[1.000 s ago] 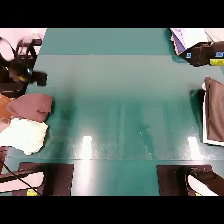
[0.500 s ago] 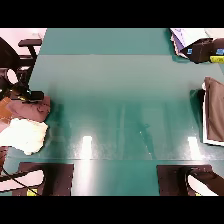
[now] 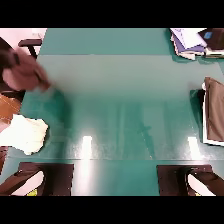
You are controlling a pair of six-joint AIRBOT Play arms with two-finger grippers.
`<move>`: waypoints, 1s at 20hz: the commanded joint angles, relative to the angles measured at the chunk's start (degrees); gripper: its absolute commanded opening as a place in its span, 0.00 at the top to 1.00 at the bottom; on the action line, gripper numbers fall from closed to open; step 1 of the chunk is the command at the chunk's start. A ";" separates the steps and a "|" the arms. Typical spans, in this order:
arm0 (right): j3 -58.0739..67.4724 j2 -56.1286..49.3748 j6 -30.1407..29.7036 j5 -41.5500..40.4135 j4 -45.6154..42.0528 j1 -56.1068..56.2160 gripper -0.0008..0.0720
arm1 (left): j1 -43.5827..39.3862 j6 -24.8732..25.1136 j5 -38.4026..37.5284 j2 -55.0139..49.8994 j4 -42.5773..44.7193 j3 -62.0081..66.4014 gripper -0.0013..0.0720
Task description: Fold the shirts.
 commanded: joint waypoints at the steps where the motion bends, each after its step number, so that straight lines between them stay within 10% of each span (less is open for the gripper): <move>1: 0.04 2.32 -0.02 -4.31 0.28 -2.89 0.96 | -10.34 0.33 -0.04 4.13 -3.34 9.64 0.95; 11: 0.02 3.08 -0.02 -2.62 0.31 -5.07 0.96 | -46.38 -0.22 -6.10 -17.27 -4.39 10.03 0.94; 12: 0.04 3.08 -0.02 -2.16 0.31 -5.07 0.96 | -48.41 0.87 -4.11 -20.39 -6.19 10.03 0.75; 13: 0.02 3.08 -0.02 -1.66 0.31 -5.07 0.96 | -49.75 0.96 -1.20 -23.23 -8.33 10.03 0.33; 20: 0.02 3.06 -0.02 0.22 0.28 -5.07 0.96 | -37.97 -0.24 3.26 -27.39 -9.86 9.99 0.26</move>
